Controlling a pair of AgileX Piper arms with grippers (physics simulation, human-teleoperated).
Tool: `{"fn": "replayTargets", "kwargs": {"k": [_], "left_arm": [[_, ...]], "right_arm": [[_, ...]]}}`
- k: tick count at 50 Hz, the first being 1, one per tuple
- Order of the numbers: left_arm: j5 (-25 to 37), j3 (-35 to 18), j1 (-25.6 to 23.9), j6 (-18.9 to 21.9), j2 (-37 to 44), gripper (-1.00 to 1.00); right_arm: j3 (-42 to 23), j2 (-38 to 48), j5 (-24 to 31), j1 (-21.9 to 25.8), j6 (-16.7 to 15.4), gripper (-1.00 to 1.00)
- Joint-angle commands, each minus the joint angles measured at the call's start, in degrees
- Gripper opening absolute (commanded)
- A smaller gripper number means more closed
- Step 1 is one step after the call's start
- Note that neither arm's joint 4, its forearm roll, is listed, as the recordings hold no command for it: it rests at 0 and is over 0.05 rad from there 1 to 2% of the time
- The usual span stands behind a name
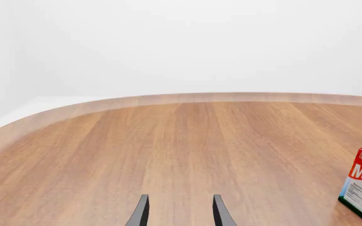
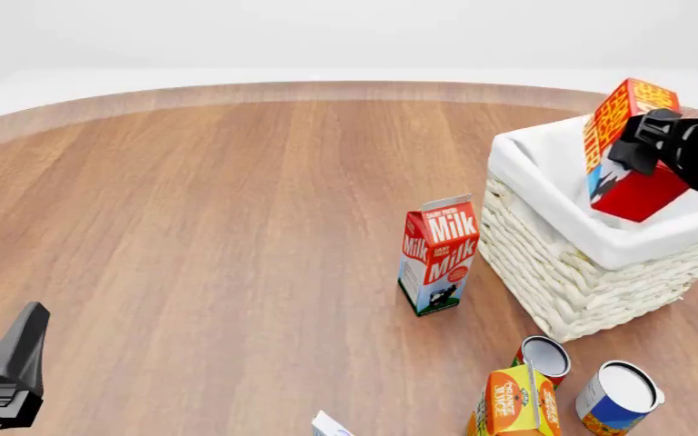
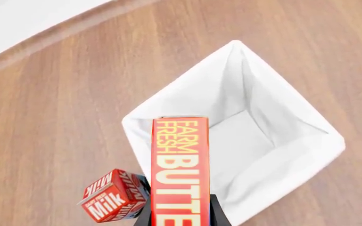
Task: Pick up the cream cheese box and the butter, and put them in the basket.
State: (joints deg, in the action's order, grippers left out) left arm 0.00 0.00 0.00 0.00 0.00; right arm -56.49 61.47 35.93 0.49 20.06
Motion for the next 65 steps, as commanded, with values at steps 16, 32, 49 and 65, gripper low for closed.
{"fn": "replayTargets", "kwargs": {"k": [16,32,49,65], "left_arm": [[0.0,0.0,0.0,0.0,0.0,1.0],[0.0,0.0,0.0,0.0,0.0,1.0],[0.0,0.0,0.0,0.0,0.0,1.0],[0.0,0.0,0.0,0.0,0.0,1.0]], "right_arm": [[-1.4,1.1,-1.6,-1.1,1.2,-1.0],[-2.3,2.3,-2.2,-3.2,0.9,-1.0],[-3.0,1.8,-0.9,-2.3,0.4,1.0],[-5.8,-3.6,5.6,3.2,-2.4,1.0]]}}
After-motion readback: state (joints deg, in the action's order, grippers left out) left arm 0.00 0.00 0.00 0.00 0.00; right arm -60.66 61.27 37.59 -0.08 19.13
